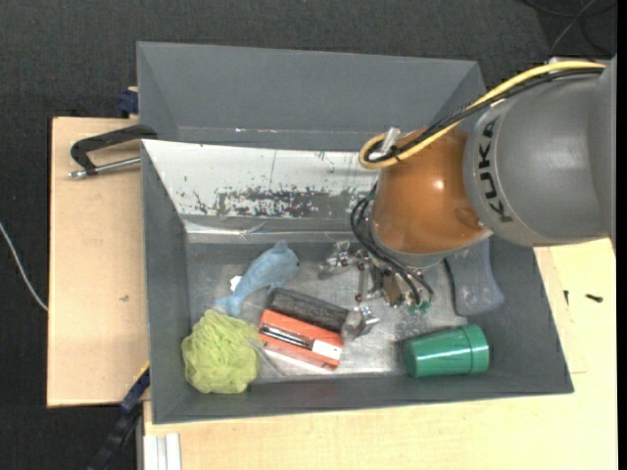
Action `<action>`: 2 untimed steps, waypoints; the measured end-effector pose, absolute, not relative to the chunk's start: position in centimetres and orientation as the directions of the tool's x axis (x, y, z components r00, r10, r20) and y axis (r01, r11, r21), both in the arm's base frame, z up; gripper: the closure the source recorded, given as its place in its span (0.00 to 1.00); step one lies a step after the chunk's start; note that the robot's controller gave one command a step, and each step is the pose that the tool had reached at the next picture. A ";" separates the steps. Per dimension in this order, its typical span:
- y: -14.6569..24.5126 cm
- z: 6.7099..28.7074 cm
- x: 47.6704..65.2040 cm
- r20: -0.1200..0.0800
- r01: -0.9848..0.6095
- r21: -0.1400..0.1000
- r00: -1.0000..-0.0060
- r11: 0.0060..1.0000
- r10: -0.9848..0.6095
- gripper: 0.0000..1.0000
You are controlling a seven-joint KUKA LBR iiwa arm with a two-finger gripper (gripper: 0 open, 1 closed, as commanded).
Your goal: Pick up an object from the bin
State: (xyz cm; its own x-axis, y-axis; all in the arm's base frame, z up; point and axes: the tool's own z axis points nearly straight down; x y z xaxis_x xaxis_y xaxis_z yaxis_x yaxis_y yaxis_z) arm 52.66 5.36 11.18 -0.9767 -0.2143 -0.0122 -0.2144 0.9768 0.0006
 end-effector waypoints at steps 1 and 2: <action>5.4 10.1 52.0 0.003 -0.187 0.000 -0.982 0.982 -0.187 1.00; 5.4 10.1 52.0 0.003 -0.187 0.000 -0.982 0.982 -0.187 1.00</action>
Offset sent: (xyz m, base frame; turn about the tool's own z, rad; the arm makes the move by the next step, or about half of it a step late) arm 0.0000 0.0000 0.0000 0.0000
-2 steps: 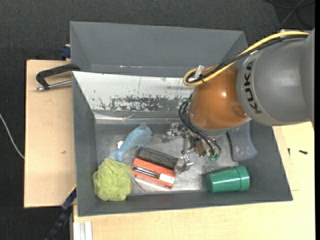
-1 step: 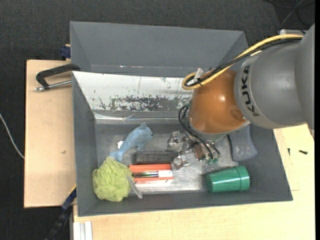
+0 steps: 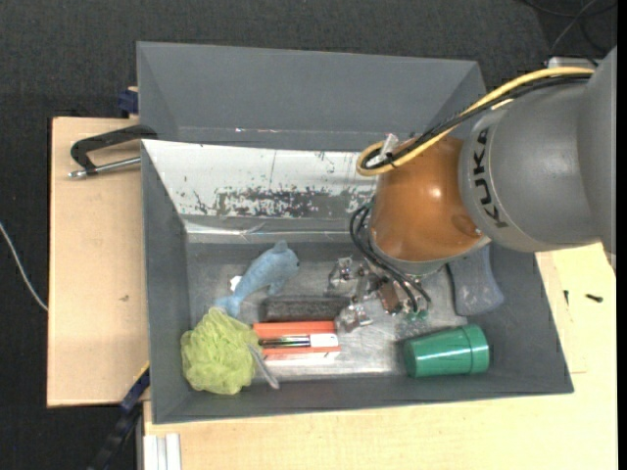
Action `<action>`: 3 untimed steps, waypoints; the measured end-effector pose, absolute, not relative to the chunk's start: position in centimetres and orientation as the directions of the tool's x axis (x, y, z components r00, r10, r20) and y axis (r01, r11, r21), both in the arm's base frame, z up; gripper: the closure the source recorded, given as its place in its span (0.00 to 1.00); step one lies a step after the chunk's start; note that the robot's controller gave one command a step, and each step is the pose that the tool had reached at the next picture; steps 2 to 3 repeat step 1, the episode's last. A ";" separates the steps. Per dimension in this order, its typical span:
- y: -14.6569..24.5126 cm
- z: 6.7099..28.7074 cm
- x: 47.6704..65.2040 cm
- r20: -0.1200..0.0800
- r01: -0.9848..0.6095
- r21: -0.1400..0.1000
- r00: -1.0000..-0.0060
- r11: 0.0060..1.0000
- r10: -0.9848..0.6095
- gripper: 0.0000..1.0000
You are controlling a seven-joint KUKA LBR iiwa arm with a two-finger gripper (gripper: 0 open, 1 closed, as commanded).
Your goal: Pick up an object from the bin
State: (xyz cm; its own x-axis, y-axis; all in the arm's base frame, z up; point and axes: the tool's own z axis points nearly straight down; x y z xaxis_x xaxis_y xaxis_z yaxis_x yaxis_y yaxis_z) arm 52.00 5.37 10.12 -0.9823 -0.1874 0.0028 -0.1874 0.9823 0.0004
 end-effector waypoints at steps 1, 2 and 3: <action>7.1 30.1 53.6 -0.004 -0.283 0.000 -0.959 0.959 -0.283 1.00; 7.1 30.1 53.6 -0.004 -0.283 0.000 -0.959 0.959 -0.283 1.00; 7.1 30.1 53.6 -0.004 -0.283 0.000 -0.959 0.959 -0.283 1.00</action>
Offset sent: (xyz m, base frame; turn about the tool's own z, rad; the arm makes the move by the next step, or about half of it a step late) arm 0.0000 0.0000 0.0000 0.0000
